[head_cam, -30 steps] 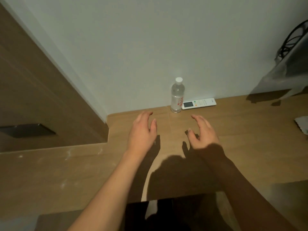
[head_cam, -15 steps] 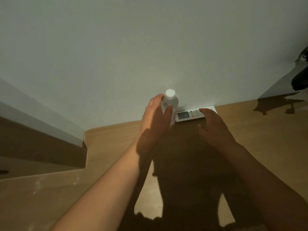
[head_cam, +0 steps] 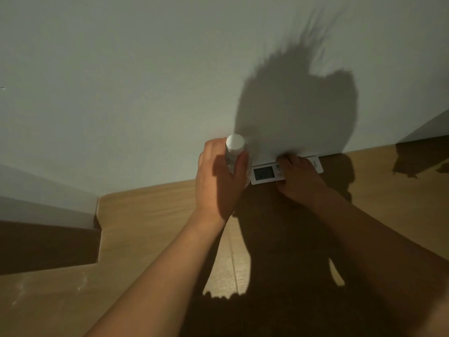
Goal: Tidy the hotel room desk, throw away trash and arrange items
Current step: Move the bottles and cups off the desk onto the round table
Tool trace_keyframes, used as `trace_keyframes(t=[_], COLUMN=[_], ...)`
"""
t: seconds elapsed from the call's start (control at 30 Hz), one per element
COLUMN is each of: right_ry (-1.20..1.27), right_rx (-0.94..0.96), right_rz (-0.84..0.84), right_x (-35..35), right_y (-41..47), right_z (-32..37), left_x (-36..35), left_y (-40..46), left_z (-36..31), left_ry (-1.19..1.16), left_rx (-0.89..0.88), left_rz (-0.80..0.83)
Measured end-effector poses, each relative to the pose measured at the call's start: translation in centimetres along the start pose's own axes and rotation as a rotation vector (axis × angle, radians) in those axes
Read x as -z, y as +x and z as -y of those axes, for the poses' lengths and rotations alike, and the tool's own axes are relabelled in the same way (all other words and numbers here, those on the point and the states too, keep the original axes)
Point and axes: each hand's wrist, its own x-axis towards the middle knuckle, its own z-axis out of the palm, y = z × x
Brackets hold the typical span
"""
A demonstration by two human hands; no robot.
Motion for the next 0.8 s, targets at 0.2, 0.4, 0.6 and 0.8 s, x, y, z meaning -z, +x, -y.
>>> trace_keyframes(t=[0.2,0.4,0.6,0.8], right_ry=[-0.124,-0.202,-0.082,0.556], right_rx=[0.024,0.04,-0.065,-0.391], right_rz=[0.025,0.038,0.111,-0.148], right_x=[-0.9,-1.3,0.0,4.1], right_y=[1.0,1.1,-1.3,-8.9], right_z=[-0.3,-0.3,-0.3,1.4], left_x=[-0.3,0.2,1.0,3.2], left_y=[-0.7,-0.9,-0.6,-2.7], left_z=[1.3,1.6,0.6,-1.8], left_ry=[0.001,-0.003,-0.082,-0.072], left_rx=[0.007,0.024,0.05,0.053], left_rz=[-0.008,0.025,0.088,0.179])
